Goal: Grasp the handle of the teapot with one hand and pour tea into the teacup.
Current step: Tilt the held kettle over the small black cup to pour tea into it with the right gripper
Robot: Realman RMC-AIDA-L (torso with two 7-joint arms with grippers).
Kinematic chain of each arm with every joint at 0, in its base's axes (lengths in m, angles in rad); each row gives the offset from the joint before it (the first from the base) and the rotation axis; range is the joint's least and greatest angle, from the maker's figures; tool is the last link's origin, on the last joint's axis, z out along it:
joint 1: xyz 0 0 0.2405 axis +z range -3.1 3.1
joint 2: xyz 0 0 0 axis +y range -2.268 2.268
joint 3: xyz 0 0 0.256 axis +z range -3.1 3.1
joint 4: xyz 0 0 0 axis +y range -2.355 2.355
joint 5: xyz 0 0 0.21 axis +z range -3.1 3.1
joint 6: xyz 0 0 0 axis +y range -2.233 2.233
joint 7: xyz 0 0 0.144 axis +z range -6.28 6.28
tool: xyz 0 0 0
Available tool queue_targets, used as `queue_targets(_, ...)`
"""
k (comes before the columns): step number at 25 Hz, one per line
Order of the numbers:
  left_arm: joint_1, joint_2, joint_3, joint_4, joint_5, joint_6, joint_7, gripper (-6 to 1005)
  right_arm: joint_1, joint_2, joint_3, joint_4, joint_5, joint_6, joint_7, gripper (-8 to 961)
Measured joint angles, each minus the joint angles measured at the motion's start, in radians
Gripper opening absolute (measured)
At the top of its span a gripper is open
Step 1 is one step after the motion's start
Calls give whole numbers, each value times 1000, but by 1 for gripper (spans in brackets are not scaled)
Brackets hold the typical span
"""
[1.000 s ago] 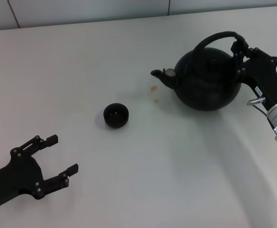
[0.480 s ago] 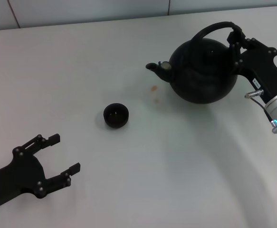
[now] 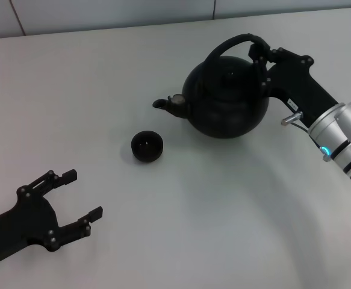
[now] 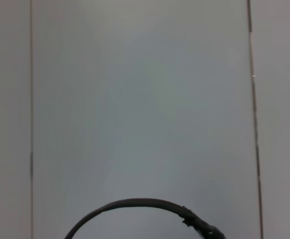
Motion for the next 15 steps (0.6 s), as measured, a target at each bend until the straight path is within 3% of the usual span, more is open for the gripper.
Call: queue_targets(15, 0, -2, 0, 0, 0, 5, 3, 850, 27, 2, -9, -12, -30, 15, -10, 87)
